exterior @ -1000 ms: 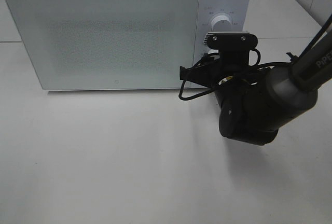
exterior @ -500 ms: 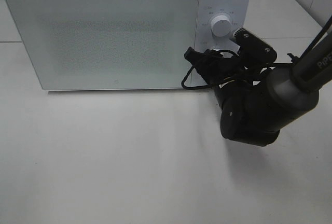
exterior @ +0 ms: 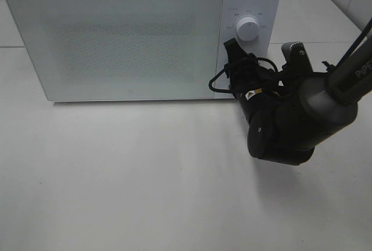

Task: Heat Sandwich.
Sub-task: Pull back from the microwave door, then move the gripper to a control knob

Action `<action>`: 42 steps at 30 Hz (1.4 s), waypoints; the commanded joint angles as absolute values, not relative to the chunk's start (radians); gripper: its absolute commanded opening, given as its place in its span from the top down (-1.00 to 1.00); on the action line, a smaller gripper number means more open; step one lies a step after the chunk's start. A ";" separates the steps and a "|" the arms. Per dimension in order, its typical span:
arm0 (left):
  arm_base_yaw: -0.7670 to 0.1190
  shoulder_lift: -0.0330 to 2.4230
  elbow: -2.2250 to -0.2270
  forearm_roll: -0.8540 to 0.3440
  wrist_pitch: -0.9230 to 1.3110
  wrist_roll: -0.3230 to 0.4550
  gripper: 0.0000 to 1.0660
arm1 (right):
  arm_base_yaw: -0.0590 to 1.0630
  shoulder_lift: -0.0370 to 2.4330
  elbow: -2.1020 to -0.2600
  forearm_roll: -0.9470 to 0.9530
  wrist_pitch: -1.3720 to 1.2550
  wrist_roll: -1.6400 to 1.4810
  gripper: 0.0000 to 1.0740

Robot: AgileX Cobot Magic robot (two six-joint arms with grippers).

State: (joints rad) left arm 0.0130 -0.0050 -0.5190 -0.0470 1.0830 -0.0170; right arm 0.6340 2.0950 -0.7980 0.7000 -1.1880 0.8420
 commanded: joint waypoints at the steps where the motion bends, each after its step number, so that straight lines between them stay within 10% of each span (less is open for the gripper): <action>1: 0.016 -0.021 -0.516 -0.053 1.069 -0.019 -0.88 | 0.628 2.082 -0.818 0.654 -1.291 0.957 0.90; 18: 0.016 -0.021 -0.516 -0.053 1.069 -0.019 -0.88 | 0.628 2.082 -0.818 0.739 -1.342 1.546 0.88; 42: 0.016 -0.021 -0.516 -0.053 1.069 -0.019 -0.88 | 0.628 2.082 -0.819 0.696 -1.341 1.525 0.82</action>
State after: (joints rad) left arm 0.0130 -0.0050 -0.5190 -0.0470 1.0830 -0.0170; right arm 0.6370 2.0950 -0.7990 0.7230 -1.1950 1.5390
